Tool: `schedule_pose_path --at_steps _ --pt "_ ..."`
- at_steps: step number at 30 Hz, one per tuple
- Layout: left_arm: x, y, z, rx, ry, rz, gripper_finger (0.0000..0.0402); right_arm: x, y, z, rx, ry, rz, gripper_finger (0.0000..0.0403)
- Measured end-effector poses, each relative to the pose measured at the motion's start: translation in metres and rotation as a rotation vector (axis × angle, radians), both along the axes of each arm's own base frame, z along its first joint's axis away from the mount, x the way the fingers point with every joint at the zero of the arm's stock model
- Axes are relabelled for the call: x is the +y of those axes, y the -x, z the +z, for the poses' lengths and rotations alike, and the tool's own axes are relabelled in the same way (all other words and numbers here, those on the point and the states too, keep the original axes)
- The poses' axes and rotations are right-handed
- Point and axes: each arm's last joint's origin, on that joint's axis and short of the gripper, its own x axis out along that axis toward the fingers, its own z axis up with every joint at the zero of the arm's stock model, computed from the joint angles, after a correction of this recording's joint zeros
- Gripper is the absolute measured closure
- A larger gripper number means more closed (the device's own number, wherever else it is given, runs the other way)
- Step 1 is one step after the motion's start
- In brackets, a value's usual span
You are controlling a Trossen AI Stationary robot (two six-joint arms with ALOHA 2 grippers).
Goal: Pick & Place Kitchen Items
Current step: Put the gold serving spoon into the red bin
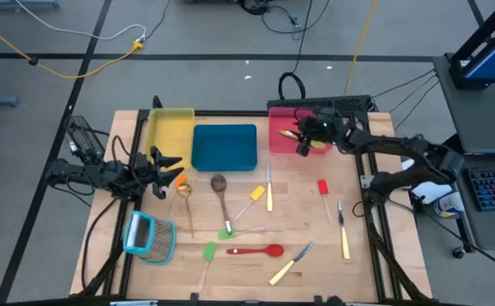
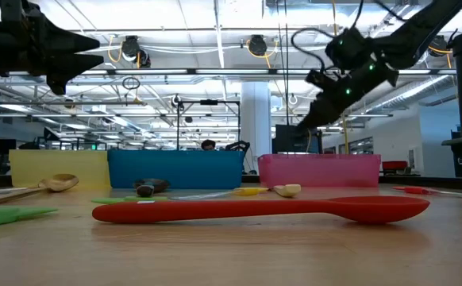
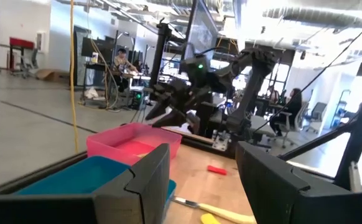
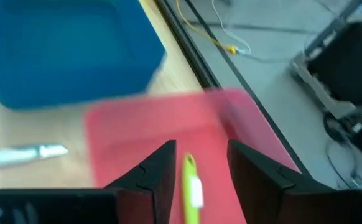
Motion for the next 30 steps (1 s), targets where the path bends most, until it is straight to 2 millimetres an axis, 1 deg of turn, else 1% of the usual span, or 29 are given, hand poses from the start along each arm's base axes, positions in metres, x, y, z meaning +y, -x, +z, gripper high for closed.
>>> schedule_pose_path --at_steps 5,10,13,16,21,25,30 --pt "0.001 0.0 0.001 -0.017 0.028 0.021 0.0211 0.024 -0.008 0.015 -0.085 -0.02 0.065 0.0257" --pt "0.001 -0.002 0.002 -0.018 0.058 0.052 0.0211 0.048 -0.019 0.02 -0.138 -0.046 0.152 0.0257" --pt "0.001 -0.004 0.009 0.004 0.07 0.061 0.0211 0.061 -0.026 0.023 -0.165 -0.04 0.211 0.0257" --pt "0.001 -0.009 0.022 0.039 0.067 0.084 0.0211 0.073 -0.032 0.024 -0.183 -0.035 0.263 0.0257" --pt "-0.002 -0.023 0.055 0.124 0.045 0.089 0.0211 0.091 -0.037 0.027 -0.208 -0.026 0.338 0.0258" --pt "-0.005 -0.043 0.08 0.238 0.041 0.107 0.0211 0.101 -0.04 0.027 -0.204 -0.035 0.378 0.0258" --pt "-0.011 -0.075 0.105 0.375 0.055 0.125 0.0211 0.112 -0.039 0.02 -0.183 -0.046 0.416 0.0257"
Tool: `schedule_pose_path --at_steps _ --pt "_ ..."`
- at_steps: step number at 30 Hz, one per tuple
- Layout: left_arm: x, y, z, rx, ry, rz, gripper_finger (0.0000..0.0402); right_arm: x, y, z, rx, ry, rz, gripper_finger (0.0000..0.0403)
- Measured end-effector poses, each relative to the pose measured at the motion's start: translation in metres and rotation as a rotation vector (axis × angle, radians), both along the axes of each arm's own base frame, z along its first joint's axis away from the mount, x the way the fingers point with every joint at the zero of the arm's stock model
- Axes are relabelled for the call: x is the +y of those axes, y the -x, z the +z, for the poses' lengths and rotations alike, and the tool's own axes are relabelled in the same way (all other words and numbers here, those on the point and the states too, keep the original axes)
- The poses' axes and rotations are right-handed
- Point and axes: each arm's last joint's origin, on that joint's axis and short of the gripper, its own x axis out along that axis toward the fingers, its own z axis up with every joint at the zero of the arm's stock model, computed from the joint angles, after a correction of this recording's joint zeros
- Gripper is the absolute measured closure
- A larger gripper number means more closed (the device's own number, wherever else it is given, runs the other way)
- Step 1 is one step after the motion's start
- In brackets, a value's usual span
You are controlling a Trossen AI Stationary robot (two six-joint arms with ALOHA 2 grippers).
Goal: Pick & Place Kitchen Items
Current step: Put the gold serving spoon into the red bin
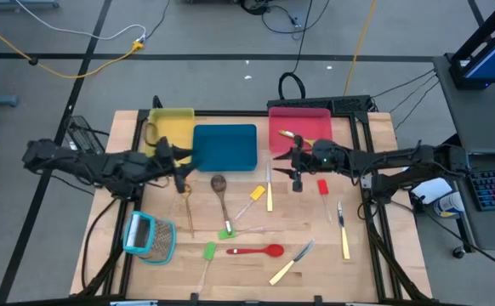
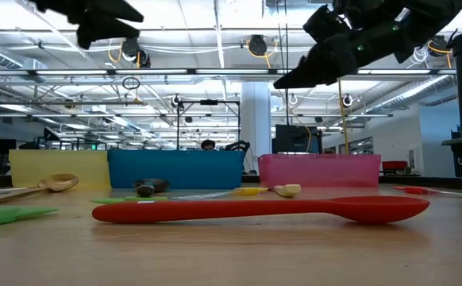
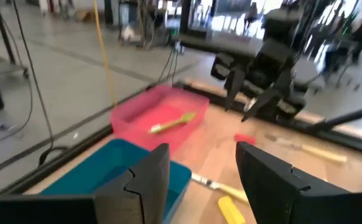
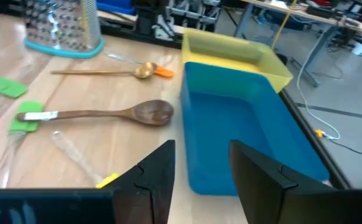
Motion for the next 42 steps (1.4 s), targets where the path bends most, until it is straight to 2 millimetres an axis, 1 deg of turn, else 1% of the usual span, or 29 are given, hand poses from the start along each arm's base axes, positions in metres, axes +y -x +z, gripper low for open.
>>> schedule_pose_path --at_steps 4,7,11,16,21,26,29,32,36,42 --pt "-0.005 -0.027 0.012 0.072 0.08 0.018 0.0211 0.006 0.002 -0.006 0.02 -0.002 0.022 0.026" --pt "-0.009 -0.046 0.013 0.132 0.146 0.047 0.0211 0.01 0.004 -0.012 0.035 -0.004 0.036 0.0261" --pt "-0.013 -0.066 0.009 0.223 0.215 0.089 0.0211 0.012 0.007 -0.02 0.04 0.002 0.044 0.0261" --pt "-0.017 -0.084 -0.006 0.321 0.331 0.122 0.0211 0.012 0.011 -0.025 -0.022 0.058 0.057 0.0262" --pt "-0.018 -0.086 -0.023 0.438 0.495 0.19 0.0211 0.012 0.015 -0.027 -0.093 0.13 0.071 0.0262" --pt "-0.013 -0.076 -0.042 0.6 0.7 0.34 0.0211 0.013 0.018 -0.028 -0.146 0.214 0.086 0.0263" --pt "-0.012 -0.07 -0.051 0.702 0.791 0.425 0.0211 0.013 0.02 -0.029 -0.164 0.264 0.094 0.0263" --pt "-0.012 -0.07 -0.062 0.796 0.853 0.469 0.0211 0.013 0.02 -0.029 -0.164 0.3 0.102 0.0262" --pt "-0.013 -0.075 -0.076 0.904 0.935 0.494 0.0211 0.013 0.02 -0.029 -0.16 0.335 0.109 0.0263" --pt "-0.017 -0.08 -0.094 1.028 1.028 0.549 0.0211 0.012 0.02 -0.029 -0.156 0.339 0.109 0.0262"
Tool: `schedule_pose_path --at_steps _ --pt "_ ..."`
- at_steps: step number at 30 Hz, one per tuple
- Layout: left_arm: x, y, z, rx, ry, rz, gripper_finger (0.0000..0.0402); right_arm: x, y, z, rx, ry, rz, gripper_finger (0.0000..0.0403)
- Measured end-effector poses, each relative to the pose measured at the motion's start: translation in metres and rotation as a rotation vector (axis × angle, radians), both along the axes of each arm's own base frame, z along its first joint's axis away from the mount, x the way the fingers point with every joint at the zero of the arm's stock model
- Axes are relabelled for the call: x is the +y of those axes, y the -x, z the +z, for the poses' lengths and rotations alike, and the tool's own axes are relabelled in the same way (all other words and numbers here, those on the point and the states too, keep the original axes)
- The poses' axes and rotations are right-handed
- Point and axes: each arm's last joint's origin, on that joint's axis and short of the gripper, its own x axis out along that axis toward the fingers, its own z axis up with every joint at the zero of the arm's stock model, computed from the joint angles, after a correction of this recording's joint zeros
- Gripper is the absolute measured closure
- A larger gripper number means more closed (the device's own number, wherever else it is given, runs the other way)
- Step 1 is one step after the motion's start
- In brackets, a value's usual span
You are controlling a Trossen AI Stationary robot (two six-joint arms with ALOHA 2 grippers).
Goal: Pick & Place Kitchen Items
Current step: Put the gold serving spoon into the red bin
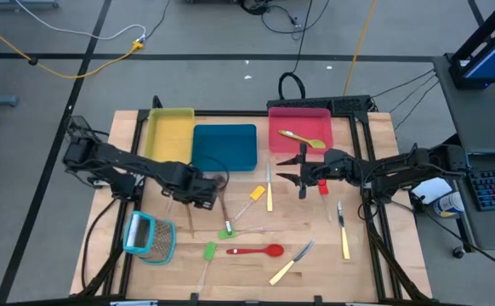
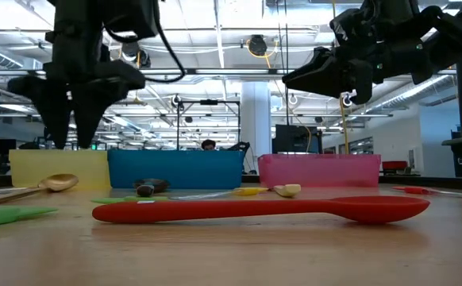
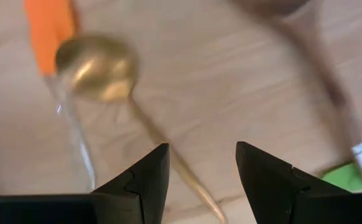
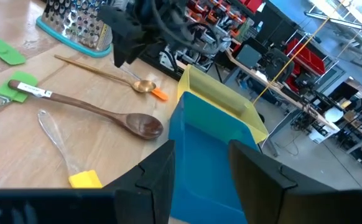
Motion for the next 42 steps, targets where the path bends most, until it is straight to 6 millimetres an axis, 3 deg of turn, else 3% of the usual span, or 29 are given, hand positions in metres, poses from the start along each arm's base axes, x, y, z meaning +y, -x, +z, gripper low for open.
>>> schedule_pose_path --at_steps 5,15,21,27,30,39,42 --pt "-0.002 0.0 -0.014 0.067 0.05 0.035 0.0211 0.0 0.0 -0.001 0.008 -0.009 -0.001 0.0263" --pt "-0.002 0.019 -0.042 0.184 0.043 0.118 0.0211 0.0 0.0 -0.001 0.008 -0.061 -0.008 0.0265" --pt "-0.002 0.025 -0.058 0.131 0.029 0.126 0.0211 0.0 0.0 -0.001 0.005 -0.085 -0.011 0.0264" --pt "-0.001 0.024 -0.059 0.115 -0.005 0.106 0.0214 0.0 0.0 -0.001 0.006 -0.086 -0.011 0.0267" --pt "-0.001 0.025 -0.059 0.116 -0.013 0.105 0.024 0.0 0.0 -0.001 0.005 -0.086 -0.011 0.0267" --pt "-0.001 0.02 -0.06 0.067 -0.031 0.046 0.037 0.0 0.0 -0.001 0.006 -0.086 -0.011 0.0268" --pt "-0.001 0.016 -0.061 0.019 -0.041 -0.001 0.039 0.0 0.0 -0.001 0.005 -0.086 -0.011 0.0267"
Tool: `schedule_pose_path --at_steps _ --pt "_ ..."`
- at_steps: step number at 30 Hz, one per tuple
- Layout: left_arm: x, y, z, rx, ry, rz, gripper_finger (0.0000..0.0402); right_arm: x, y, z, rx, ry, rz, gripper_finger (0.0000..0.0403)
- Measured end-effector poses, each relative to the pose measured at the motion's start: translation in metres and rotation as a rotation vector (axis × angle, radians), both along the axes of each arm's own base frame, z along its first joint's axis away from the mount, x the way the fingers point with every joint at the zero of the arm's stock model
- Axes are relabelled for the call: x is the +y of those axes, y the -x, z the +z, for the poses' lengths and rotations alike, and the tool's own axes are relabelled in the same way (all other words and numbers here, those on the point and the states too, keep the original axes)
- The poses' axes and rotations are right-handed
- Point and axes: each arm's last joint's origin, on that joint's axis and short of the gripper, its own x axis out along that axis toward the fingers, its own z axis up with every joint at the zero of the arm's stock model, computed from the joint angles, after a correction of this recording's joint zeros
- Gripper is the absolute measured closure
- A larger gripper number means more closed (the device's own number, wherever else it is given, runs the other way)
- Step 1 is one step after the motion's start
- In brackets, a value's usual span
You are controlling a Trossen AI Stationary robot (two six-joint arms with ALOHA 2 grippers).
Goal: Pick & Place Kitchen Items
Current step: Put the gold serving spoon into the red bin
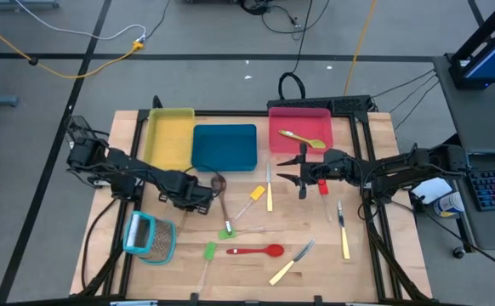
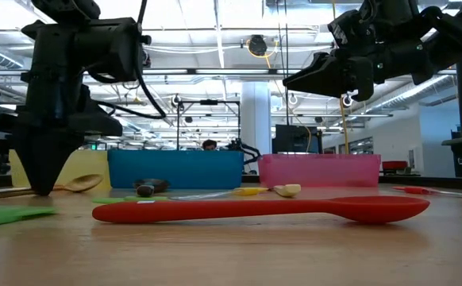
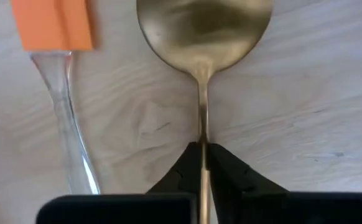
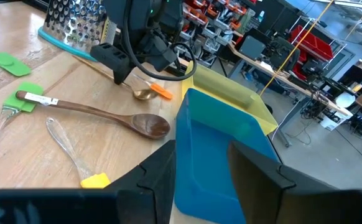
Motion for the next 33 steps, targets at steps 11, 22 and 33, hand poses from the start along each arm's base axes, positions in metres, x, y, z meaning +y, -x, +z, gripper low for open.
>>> schedule_pose_path --at_steps 11,22,33 --pt "-0.002 -0.017 0.015 -0.089 -0.07 -0.097 0.0392 0.0 0.0 0.0 0.0 0.0 0.0 0.0266" --pt "-0.005 -0.059 0.071 -0.296 -0.242 -0.403 0.0391 0.0 0.0 0.0 -0.002 -0.015 0.0 0.0266" --pt "0.005 -0.072 0.091 -0.333 -0.449 -0.572 0.0393 -0.003 -0.006 0.013 -0.224 -0.333 -0.023 0.0266"
